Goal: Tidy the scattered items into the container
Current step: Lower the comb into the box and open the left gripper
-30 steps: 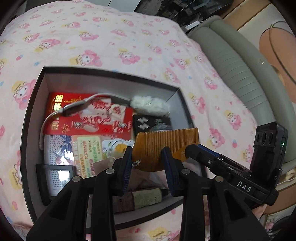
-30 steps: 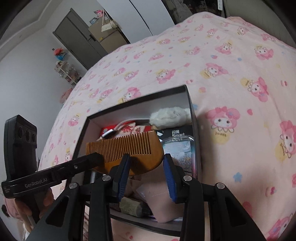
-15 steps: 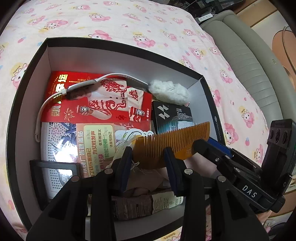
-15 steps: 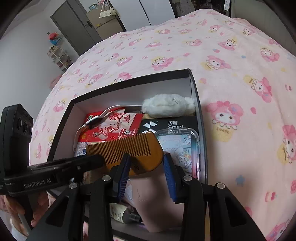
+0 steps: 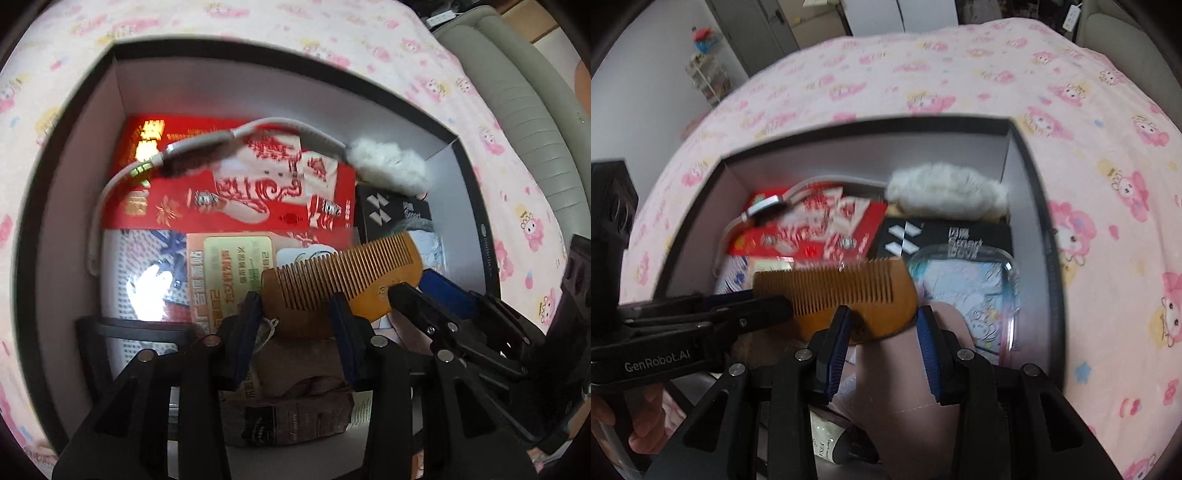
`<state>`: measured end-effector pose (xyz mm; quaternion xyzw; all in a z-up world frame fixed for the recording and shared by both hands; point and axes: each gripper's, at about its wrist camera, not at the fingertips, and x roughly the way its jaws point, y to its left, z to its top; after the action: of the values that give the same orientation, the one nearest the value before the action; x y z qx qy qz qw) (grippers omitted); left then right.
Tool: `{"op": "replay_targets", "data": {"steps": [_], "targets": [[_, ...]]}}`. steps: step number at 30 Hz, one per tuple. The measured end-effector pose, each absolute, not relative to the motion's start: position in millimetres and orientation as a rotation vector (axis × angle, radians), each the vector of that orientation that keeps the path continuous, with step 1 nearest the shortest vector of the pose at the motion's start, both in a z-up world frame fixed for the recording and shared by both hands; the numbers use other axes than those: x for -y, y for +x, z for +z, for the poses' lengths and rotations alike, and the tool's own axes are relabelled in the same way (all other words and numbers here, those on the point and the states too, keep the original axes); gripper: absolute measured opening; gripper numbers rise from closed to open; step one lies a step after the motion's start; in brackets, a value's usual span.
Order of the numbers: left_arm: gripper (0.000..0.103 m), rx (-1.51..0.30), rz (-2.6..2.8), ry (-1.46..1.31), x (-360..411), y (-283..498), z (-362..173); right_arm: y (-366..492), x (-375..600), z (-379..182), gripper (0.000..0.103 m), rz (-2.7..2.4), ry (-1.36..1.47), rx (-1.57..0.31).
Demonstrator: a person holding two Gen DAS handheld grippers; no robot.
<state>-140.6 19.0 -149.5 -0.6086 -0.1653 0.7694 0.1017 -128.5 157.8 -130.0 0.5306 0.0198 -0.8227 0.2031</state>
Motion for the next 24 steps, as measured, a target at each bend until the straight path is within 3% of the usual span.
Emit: {"op": "replay_targets", "data": {"steps": [5,10,24], "targets": [[0.041,0.407,2.333,-1.829,-21,-143,-140,-127,-164,-127,0.032,-2.297,1.474,0.003],[0.041,0.326,2.443,-1.684,-24,-127,-116,-112,-169,-103,0.033,-2.416,1.338,-0.001],[0.039,0.272,2.341,-1.798,-45,-144,-146,-119,-160,-131,0.033,-2.317,1.479,-0.016]]}}
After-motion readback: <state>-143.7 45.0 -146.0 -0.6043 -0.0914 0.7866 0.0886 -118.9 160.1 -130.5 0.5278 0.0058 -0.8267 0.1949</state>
